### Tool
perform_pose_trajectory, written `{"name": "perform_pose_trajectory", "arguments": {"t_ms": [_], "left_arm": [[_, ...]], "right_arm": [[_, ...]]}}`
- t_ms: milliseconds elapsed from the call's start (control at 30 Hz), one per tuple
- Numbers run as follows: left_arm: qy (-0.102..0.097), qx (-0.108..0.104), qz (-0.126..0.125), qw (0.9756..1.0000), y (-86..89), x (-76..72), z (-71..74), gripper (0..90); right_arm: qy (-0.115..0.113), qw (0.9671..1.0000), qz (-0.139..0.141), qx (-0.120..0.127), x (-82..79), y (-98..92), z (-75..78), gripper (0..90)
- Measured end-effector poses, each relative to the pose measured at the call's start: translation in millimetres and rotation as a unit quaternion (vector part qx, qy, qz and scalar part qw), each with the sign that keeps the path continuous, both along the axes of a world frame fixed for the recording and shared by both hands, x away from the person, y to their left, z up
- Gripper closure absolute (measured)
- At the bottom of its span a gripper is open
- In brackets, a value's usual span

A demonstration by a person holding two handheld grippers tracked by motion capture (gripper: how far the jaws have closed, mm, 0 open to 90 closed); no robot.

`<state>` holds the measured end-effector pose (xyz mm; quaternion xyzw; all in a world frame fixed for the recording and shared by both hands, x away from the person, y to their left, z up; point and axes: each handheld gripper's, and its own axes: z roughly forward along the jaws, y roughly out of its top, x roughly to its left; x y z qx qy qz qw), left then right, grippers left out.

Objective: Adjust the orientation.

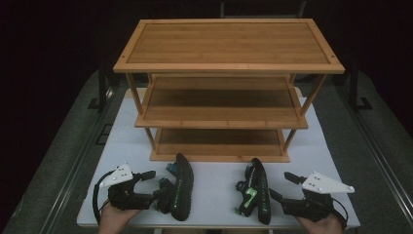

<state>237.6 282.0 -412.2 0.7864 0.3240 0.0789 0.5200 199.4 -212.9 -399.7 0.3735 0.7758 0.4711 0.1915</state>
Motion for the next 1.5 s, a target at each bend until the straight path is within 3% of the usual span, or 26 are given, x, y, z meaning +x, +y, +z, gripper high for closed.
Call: {"name": "perform_pose_trajectory", "arguments": {"t_ms": [400, 633, 900, 967, 1500], "left_arm": [[0.004, 0.011, -0.004, 0.9999, -7.6, 2.2, -3.4, 23.3], [0.008, 0.022, -0.007, 0.9997, -12.2, 3.9, -7.6, 25.9], [0.000, 0.030, -0.002, 0.9995, -14.8, 4.0, -8.8, 34.9], [-0.007, 0.034, 0.002, 0.9994, -17.6, 3.1, -8.3, 35.3], [-0.020, 0.045, 0.024, 0.9985, -26.8, -2.3, -5.3, 37.7]], "right_arm": [[0.003, 0.9996, 0.029, 0.002, 0.2, 19.4, 0.0, 30.6], [-0.001, 0.9992, 0.035, -0.022, -0.2, 33.4, -1.6, 36.9], [0.000, 0.9989, 0.025, -0.040, 0.5, 39.0, -3.8, 43.3], [-0.006, 0.9983, 0.019, -0.054, -0.3, 41.2, -4.8, 45.2], [-0.004, 0.9984, 0.015, -0.055, -1.1, 38.8, -4.2, 45.8]]}}
